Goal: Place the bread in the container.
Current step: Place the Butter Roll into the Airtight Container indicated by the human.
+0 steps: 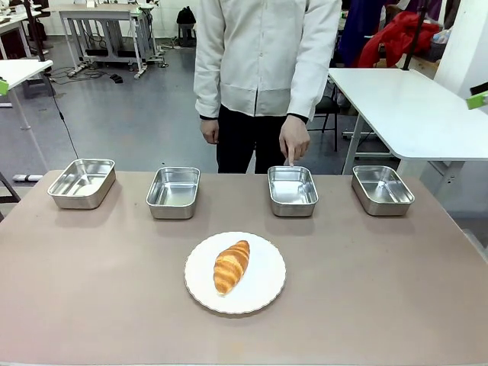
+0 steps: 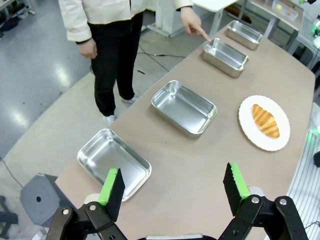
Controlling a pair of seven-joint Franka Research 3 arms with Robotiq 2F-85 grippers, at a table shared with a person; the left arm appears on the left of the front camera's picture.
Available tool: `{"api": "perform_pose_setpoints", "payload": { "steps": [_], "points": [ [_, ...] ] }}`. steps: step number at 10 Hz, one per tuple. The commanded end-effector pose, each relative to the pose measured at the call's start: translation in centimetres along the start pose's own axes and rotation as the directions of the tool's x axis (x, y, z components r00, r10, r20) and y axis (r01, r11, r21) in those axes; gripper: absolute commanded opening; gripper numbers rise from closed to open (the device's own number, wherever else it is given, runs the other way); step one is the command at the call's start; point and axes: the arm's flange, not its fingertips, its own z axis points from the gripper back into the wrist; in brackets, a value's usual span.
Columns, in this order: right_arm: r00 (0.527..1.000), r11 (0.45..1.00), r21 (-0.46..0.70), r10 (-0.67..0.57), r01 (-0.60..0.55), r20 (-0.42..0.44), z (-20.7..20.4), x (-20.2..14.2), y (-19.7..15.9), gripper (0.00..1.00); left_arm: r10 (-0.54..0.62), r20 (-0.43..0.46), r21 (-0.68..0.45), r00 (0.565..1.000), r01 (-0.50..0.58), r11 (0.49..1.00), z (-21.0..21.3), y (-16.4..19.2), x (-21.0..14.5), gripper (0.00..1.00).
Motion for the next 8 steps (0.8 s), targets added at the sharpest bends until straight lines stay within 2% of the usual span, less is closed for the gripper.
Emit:
{"api": "perform_pose_setpoints", "payload": {
  "steps": [1,3,4,5,6,7,8],
  "points": [
    [0.998,0.997,-0.041,-0.061,0.059,-0.031,-5.3,4.2,3.2,1.00,-0.014,0.009,-0.004,1.000,0.014,1.000,0.1,-0.1,0.0,1.00],
    [0.988,0.991,-0.051,-0.129,0.125,-0.085,-12.6,7.4,7.1,1.00,-0.014,0.009,-0.004,1.000,0.014,1.000,0.1,-0.1,0.0,1.00],
    [0.981,0.986,-0.062,-0.163,0.157,-0.105,-14.9,8.1,8.9,1.00,-0.014,0.009,-0.004,1.000,0.014,1.000,0.1,-0.1,0.0,1.00],
    [0.962,0.976,-0.066,-0.217,0.208,-0.168,-18.5,9.1,11.9,1.00,-0.014,0.009,-0.004,1.000,0.014,1.000,0.1,-0.1,0.0,1.00],
    [0.936,0.952,-0.126,-0.298,0.278,-0.188,-21.6,10.0,14.3,1.00,-0.014,0.009,-0.004,1.000,0.014,1.000,0.1,-0.1,0.0,1.00],
    [0.864,0.864,-0.325,-0.460,0.384,-0.204,-28.6,10.1,20.9,1.00,-0.014,0.009,-0.004,1.000,0.014,1.000,0.1,-0.1,0.0,1.00],
    [0.856,0.855,-0.344,-0.472,0.388,-0.208,-29.3,10.1,21.3,1.00,-0.014,0.009,-0.004,1.000,0.014,1.000,0.1,-0.1,0.0,1.00]
  ]
}}
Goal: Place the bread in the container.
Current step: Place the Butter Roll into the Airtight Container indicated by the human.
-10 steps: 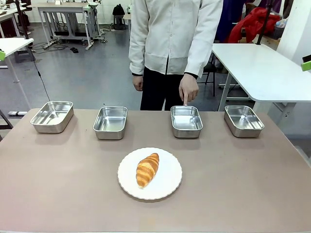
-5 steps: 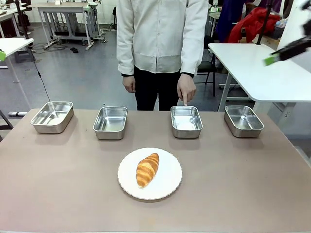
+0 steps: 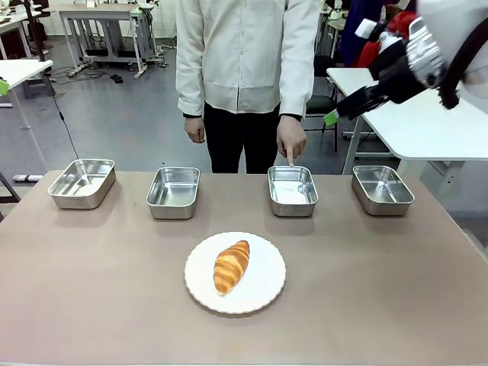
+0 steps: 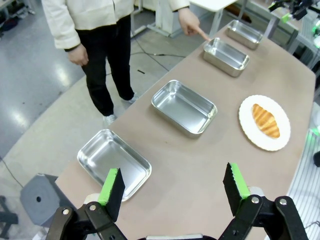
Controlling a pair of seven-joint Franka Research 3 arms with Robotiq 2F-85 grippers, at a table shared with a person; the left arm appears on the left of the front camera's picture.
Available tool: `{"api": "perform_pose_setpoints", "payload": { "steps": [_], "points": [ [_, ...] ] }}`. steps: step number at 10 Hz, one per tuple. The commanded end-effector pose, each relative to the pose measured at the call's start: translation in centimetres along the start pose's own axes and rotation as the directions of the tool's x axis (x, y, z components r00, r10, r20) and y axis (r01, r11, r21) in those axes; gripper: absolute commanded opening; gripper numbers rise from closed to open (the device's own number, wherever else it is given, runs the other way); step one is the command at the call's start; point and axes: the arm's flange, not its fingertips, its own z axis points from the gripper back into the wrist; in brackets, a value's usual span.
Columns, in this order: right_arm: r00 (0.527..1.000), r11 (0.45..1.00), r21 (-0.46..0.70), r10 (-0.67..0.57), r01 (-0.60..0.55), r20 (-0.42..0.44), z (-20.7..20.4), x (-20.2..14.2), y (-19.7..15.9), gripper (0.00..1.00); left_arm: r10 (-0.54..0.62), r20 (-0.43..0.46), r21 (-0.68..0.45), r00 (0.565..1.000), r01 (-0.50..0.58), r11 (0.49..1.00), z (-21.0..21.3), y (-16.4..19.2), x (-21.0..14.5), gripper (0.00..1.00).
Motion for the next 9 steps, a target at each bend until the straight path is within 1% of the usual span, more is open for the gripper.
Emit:
{"api": "perform_pose_setpoints", "payload": {
  "steps": [1,2,3,4,5,9],
  "points": [
    [0.971,0.960,-0.191,-0.224,0.205,-0.086,-6.0,0.8,7.6,1.00,-0.013,0.011,-0.004,1.000,0.013,1.000,0.1,-0.1,-0.1,1.00],
    [0.955,0.949,-0.214,-0.263,0.231,-0.136,-8.7,0.0,9.6,1.00,-0.013,0.011,-0.004,1.000,0.013,1.000,0.1,-0.1,-0.1,1.00],
    [0.948,0.955,-0.178,-0.268,0.237,-0.175,-10.0,-0.8,10.5,1.00,-0.013,0.011,-0.004,1.000,0.013,1.000,0.1,-0.1,-0.1,1.00],
    [0.936,0.934,-0.179,-0.332,0.308,-0.120,-10.2,-0.8,9.5,1.00,-0.013,0.011,-0.004,1.000,0.013,1.000,0.1,-0.1,-0.1,1.00],
    [0.975,0.972,-0.158,-0.193,0.175,-0.108,-10.0,-4.1,9.0,1.00,-0.013,0.011,-0.004,1.000,0.013,1.000,0.1,-0.1,-0.1,1.00],
    [0.975,0.972,-0.158,-0.193,0.175,-0.108,-10.0,-4.1,9.0,1.00,-0.013,0.011,-0.004,1.000,0.013,1.000,0.1,-0.1,-0.1,1.00]
  ]
}}
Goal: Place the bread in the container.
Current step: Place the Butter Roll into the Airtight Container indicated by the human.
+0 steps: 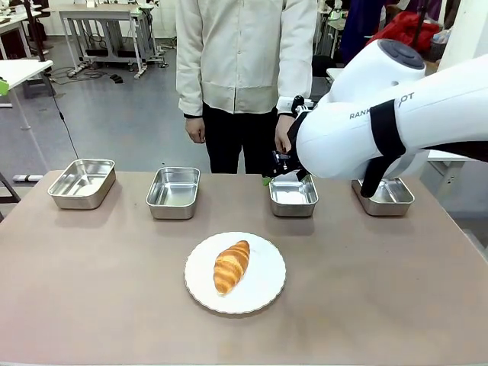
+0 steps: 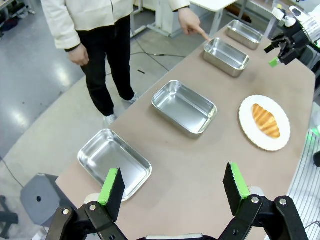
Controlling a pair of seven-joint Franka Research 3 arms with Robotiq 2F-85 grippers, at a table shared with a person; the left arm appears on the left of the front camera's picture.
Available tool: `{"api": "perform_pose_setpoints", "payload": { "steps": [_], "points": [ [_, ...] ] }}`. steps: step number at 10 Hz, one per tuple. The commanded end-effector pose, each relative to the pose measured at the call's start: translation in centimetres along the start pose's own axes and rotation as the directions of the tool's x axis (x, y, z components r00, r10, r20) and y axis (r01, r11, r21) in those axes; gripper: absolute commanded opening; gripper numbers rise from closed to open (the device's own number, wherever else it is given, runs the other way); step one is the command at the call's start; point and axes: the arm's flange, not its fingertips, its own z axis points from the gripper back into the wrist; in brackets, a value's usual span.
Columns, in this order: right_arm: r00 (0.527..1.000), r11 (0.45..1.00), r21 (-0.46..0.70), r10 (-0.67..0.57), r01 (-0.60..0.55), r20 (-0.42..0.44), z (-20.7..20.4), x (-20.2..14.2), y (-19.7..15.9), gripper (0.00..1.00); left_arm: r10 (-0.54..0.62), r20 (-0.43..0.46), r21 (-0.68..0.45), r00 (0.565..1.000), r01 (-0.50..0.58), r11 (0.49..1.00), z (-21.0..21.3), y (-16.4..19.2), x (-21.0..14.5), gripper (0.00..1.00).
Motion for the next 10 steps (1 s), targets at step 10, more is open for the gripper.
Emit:
{"api": "perform_pose_setpoints", "payload": {
  "steps": [10],
  "points": [
    [0.811,0.841,-0.261,-0.532,0.474,-0.243,-6.9,-2.0,15.5,1.00,-0.013,0.011,-0.005,1.000,0.013,1.000,0.1,-0.1,-0.1,1.00]
  ]
}}
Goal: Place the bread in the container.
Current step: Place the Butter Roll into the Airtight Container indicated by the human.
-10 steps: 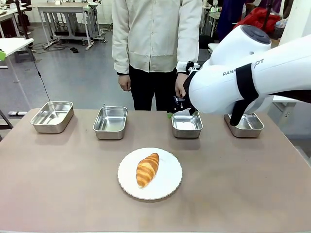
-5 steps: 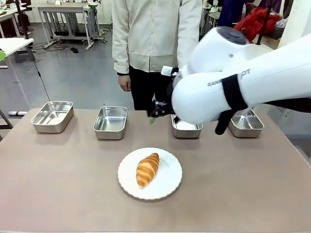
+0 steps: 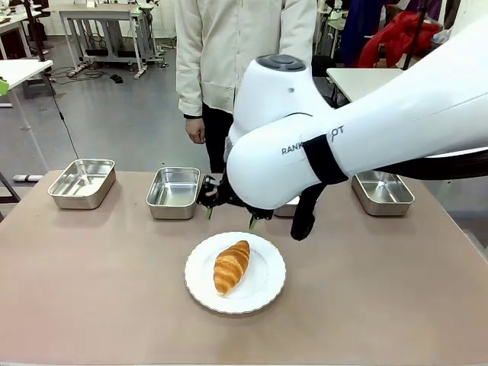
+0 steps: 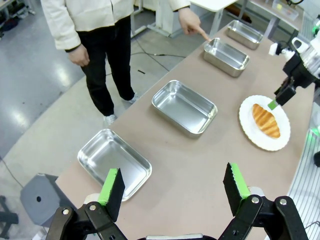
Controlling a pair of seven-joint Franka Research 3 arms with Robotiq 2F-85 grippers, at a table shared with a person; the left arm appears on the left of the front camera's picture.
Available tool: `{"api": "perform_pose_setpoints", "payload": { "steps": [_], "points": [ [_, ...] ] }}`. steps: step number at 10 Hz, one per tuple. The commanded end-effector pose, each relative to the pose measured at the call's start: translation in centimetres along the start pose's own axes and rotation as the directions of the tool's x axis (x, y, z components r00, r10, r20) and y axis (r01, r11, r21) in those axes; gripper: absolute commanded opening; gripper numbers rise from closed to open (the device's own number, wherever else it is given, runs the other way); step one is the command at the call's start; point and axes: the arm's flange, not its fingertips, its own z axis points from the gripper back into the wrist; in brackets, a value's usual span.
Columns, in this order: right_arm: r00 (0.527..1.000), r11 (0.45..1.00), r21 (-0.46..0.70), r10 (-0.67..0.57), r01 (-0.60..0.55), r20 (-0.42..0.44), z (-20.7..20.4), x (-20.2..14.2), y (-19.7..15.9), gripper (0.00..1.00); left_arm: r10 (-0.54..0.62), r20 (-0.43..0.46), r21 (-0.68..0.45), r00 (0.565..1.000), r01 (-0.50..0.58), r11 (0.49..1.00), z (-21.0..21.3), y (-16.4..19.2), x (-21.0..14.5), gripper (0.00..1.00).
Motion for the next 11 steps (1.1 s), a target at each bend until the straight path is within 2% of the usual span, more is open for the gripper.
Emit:
{"api": "perform_pose_setpoints", "payload": {
  "steps": [1,5,11],
  "points": [
    [0.996,0.993,-0.083,-0.083,0.080,-0.033,-1.1,-0.7,1.9,1.00,-0.013,0.011,-0.005,1.000,0.013,1.000,0.1,-0.1,-0.1,1.00],
    [0.989,0.987,-0.119,-0.119,0.108,-0.089,-3.4,-2.4,0.2,1.00,-0.013,0.011,-0.005,1.000,0.013,1.000,0.1,-0.1,-0.1,1.00],
    [0.986,0.992,-0.061,-0.118,0.112,-0.118,-7.0,-1.9,-1.6,1.00,-0.013,0.011,-0.005,1.000,0.013,1.000,0.1,-0.1,-0.1,1.00]
  ]
}}
